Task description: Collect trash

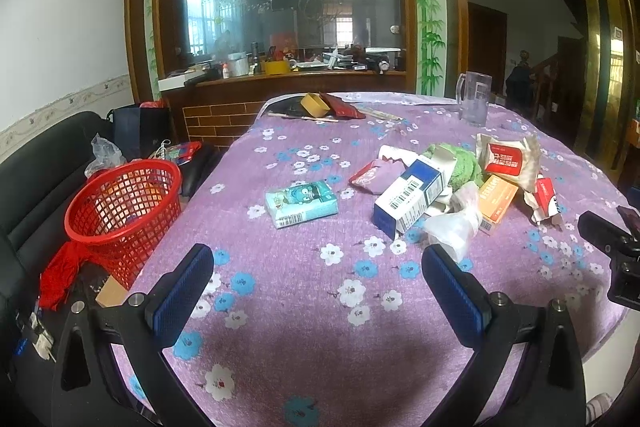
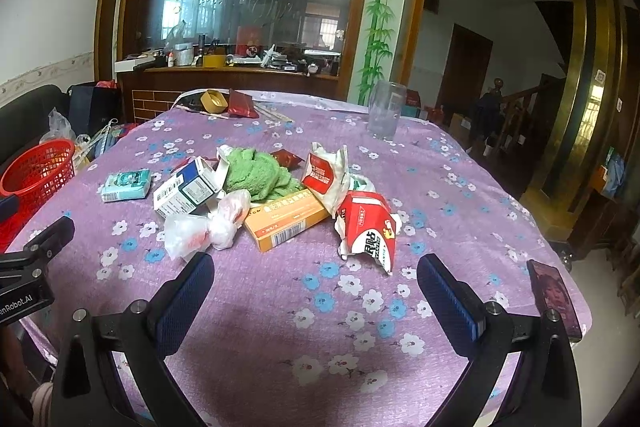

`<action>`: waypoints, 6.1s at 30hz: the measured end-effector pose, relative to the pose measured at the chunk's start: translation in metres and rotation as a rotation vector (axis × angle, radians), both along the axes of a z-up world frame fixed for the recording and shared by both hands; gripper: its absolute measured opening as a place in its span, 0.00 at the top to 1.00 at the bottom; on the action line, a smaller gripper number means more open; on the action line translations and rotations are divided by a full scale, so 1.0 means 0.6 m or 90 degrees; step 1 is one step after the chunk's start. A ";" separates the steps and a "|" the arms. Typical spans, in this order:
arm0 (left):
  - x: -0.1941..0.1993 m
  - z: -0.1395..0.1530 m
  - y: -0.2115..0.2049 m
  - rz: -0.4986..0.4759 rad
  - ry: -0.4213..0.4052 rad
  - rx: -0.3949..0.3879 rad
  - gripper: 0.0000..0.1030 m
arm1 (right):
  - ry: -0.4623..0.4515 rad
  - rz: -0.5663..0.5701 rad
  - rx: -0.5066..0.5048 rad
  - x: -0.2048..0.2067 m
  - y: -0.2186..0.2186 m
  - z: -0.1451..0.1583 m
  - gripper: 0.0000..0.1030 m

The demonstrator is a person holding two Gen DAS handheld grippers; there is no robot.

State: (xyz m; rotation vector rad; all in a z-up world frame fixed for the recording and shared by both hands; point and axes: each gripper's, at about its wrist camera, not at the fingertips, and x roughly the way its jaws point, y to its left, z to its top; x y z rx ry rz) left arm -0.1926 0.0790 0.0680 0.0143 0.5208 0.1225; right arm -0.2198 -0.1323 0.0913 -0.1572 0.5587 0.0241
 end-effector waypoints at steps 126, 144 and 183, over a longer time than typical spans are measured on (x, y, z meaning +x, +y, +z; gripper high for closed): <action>0.214 -0.096 0.075 -0.140 0.256 -0.061 0.65 | 0.174 0.240 0.270 0.239 0.104 0.068 0.55; 0.107 0.054 0.289 0.025 0.087 -0.134 0.67 | 0.195 0.352 0.200 0.266 0.301 0.083 0.55; 0.100 0.033 0.199 -0.034 0.072 -0.101 0.33 | 0.155 0.349 0.190 0.194 0.240 0.028 0.30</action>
